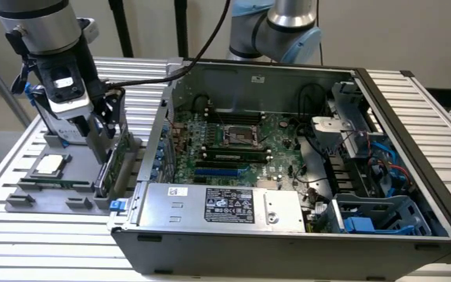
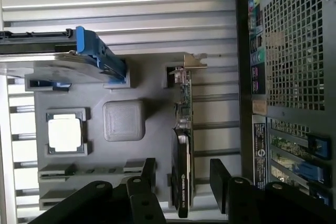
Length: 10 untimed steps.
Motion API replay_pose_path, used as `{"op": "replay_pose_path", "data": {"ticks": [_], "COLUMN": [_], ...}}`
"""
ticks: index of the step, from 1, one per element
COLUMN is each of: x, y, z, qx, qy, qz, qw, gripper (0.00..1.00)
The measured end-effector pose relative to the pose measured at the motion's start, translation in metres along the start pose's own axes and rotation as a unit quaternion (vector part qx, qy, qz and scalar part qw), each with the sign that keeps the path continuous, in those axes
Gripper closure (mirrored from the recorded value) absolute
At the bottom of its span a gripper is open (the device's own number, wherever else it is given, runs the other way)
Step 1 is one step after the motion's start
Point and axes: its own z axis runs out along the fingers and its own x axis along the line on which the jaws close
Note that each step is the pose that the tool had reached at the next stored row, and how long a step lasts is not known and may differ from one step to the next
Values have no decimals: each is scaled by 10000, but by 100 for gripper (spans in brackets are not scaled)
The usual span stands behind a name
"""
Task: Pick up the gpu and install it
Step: 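Pick up the gpu and move the gpu toward the slot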
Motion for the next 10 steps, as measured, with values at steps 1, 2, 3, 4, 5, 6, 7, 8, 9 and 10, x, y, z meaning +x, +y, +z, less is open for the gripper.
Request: {"op": "replay_pose_path", "data": {"ticks": [1,2,3,4,5,6,7,8,9,10], "x": [-4,-9,-18,-28,-40,-50,-61,-68,-71,-71], "y": [-4,-8,-10,-13,-16,-18,-21,-24,-27,-29], "z": [18,37,54,73,93,109,128,147,164,184], "qx": [0,0,-1,-1,-1,0,0,-1,0,-1], "qy": [0,0,0,0,0,0,0,0,0,-1], "qz": [0,0,0,0,0,0,0,0,0,0], "qw": [10000,10000,10000,10000,10000,10000,10000,10000,10000,10000], "gripper": [0,0,0,0,0,0,0,0,0,0]}}
